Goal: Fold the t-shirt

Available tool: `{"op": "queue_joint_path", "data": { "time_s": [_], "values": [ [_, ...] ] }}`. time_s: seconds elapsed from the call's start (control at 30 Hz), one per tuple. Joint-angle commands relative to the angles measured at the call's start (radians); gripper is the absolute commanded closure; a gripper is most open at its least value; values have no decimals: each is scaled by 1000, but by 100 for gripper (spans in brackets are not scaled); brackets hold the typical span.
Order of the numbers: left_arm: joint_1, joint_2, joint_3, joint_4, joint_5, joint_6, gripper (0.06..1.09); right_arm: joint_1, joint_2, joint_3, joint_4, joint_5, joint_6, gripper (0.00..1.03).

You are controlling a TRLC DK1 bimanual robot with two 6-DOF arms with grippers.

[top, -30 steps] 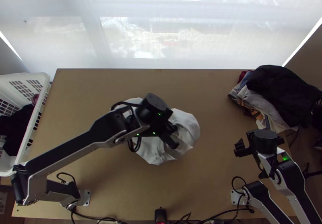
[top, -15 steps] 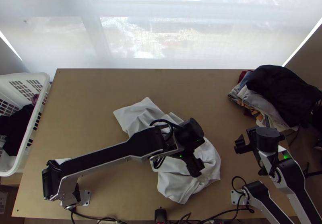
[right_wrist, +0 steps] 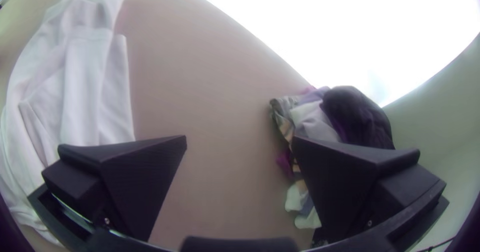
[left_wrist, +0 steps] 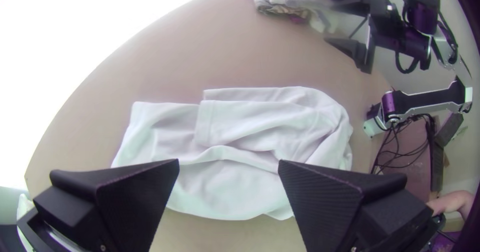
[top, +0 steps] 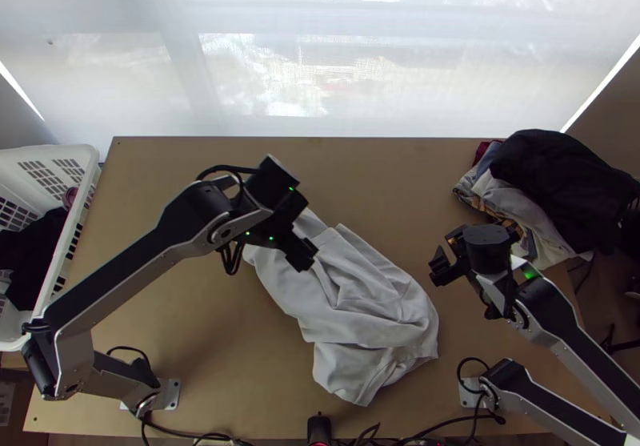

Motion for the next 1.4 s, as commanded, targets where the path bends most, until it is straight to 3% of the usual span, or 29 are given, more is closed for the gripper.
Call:
{"op": "queue_joint_path", "data": {
  "time_s": [0.0,0.33,0.9,1.0,1.13,1.23,1.37],
  "values": [
    [205,-140,-127,-10,-27,28,12,224,203,114,26,-2,18,5],
    [315,-267,-311,24,-27,29,12,456,491,229,81,-24,70,5],
    [328,-344,-454,82,-26,49,12,471,812,275,160,-73,113,10],
    [323,-343,-454,96,-26,64,12,463,838,284,160,-82,107,32],
    [318,-343,-453,105,-26,74,12,454,843,302,158,-146,65,86],
    [314,-343,-453,107,-26,77,12,445,810,308,157,-172,32,100],
    [308,-344,-451,107,-26,77,12,428,726,330,149,-180,-16,100]
  ]
}}
